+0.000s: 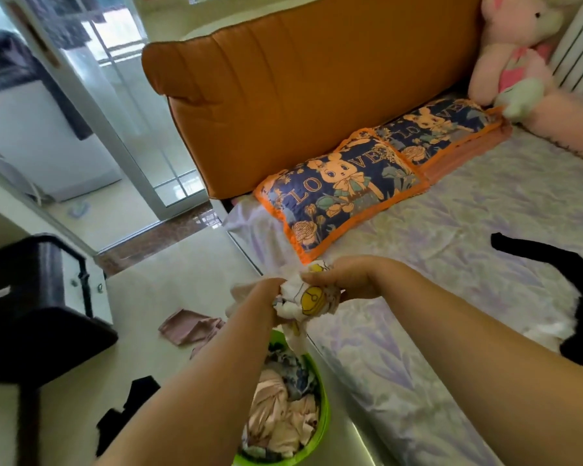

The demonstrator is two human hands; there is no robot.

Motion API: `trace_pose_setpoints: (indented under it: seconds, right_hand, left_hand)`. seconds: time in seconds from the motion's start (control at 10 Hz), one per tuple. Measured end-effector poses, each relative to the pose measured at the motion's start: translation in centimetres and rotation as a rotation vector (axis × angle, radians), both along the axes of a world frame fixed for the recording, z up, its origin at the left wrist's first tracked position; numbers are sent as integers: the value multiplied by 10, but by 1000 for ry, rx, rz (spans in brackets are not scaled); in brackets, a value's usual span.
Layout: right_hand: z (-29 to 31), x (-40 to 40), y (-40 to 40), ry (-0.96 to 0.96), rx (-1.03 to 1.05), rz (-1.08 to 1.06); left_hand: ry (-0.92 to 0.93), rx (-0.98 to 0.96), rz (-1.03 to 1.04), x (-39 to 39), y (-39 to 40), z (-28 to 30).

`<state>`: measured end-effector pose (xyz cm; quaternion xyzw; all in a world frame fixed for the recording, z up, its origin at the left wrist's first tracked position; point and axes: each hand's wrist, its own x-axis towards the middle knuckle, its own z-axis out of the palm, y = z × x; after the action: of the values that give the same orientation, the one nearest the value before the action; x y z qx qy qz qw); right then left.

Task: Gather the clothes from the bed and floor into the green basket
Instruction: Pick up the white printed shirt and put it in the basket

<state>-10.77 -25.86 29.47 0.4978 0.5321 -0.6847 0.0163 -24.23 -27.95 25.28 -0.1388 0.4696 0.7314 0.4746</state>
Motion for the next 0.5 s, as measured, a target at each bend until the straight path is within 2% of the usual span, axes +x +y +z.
trace_pose_setpoints:
  seconds: [0.1, 0.2, 0.3, 0.4, 0.5]
  right_hand:
    - [-21, -21, -6, -223, 70, -19]
    - [-35, -39, -9, -316, 261, 33]
    - [-38, -65, -16, -234, 468, 69]
    - [-37, -95, -22, -262, 675, 252]
    - [-34, -117, -25, -246, 667, 364]
  left_hand:
    - [710, -473, -833, -38, -16, 1]
    - [472, -632, -1099, -78, -30, -16]
    - [661, -671, -1197, -98, -42, -18]
    - [817, -578, -1215, -116, -56, -12]
    - [939, -533, -1279, -129, -63, -3]
